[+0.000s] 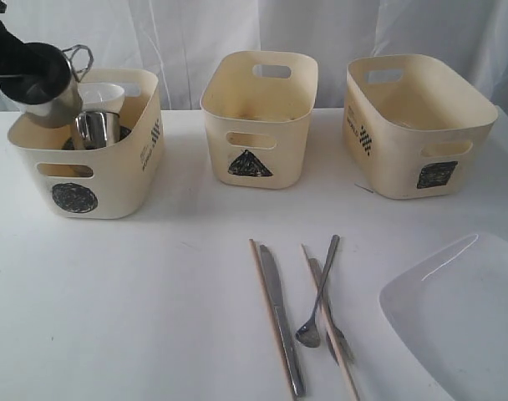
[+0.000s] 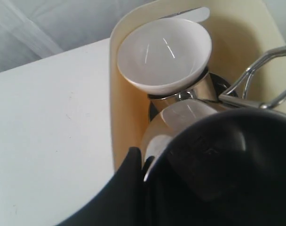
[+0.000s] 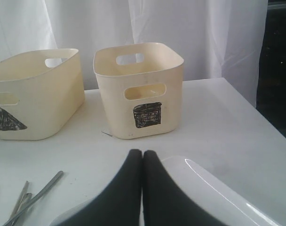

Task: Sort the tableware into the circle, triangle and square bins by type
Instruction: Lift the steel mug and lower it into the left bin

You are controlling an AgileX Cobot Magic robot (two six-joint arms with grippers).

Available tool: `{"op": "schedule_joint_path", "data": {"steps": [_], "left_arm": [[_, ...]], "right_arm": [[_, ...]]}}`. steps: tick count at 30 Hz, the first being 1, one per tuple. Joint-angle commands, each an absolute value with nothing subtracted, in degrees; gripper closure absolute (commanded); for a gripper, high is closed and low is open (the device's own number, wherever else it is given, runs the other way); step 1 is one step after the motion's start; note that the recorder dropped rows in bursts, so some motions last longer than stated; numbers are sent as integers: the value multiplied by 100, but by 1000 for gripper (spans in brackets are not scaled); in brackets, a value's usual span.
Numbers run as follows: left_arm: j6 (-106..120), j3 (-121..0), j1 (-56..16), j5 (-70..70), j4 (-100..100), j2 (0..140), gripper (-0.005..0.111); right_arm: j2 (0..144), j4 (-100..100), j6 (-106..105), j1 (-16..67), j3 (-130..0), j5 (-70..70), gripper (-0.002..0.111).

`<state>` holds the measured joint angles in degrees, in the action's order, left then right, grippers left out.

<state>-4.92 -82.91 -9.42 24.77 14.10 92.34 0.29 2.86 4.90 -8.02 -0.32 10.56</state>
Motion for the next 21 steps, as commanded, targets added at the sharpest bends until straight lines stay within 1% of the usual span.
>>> {"op": "schedule_joint_path", "data": {"steps": [1, 21], "left_arm": [[-561, -8330, -929, 2107, 1160, 9333, 107], [-134, -8330, -929, 2064, -302, 9938, 107]], "right_arm": [[0, 301, 487, -798, 0, 1013, 108], [0, 301, 487, -798, 0, 1013, 108]]}}
